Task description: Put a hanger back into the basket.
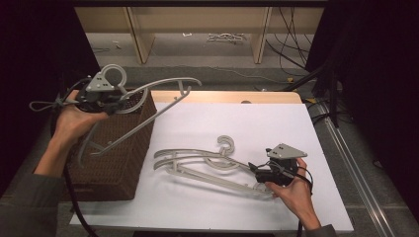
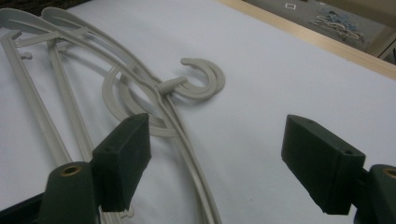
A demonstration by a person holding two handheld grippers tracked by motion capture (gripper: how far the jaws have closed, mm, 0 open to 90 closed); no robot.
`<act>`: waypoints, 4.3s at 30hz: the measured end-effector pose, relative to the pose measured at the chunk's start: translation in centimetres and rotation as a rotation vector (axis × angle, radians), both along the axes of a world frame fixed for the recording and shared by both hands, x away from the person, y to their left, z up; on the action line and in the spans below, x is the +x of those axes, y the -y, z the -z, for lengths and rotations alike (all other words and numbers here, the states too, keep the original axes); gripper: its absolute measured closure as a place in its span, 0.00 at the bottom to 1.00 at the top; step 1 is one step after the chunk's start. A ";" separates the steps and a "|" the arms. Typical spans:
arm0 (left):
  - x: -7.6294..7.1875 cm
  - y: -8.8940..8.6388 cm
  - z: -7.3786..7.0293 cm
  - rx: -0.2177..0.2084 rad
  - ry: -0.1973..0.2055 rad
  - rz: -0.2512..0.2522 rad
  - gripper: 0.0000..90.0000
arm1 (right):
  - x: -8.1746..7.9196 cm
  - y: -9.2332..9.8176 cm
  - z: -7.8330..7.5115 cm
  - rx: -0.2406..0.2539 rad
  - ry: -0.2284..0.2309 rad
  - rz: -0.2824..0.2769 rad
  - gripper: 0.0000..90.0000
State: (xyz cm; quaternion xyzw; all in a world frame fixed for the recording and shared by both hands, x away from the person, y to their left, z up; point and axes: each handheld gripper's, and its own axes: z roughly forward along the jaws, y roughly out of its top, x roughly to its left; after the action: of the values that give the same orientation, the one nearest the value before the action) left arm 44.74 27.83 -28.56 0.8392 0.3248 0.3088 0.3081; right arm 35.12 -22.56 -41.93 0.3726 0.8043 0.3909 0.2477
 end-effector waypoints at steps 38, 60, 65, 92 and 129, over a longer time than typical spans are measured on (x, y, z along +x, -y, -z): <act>-0.4 -11.2 5.9 -0.033 -0.009 -0.241 0.91 | 0.2 0.0 0.4 0.001 -0.007 0.007 0.21; 0.1 -12.5 9.8 0.000 -0.131 -0.300 0.90 | 0.3 0.0 0.6 -0.005 -0.022 0.003 0.22; 0.6 -12.0 10.5 0.023 -0.159 -0.294 0.90 | 0.4 0.0 0.7 -0.006 -0.016 -0.001 0.22; 0.6 -13.1 12.2 -0.027 -0.136 -0.508 0.52 | 0.3 -0.1 0.7 -0.004 -0.024 -0.004 0.22; -10.5 3.2 7.4 -0.495 0.054 -0.011 0.21 | 0.1 -0.6 0.7 0.005 -0.020 -0.030 0.22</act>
State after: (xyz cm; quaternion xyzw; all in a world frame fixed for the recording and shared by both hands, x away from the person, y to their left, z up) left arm 34.22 24.60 -35.98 0.7277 0.3868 0.2440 0.5111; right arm 35.27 -21.93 -42.59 0.3651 0.8113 0.3928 0.2329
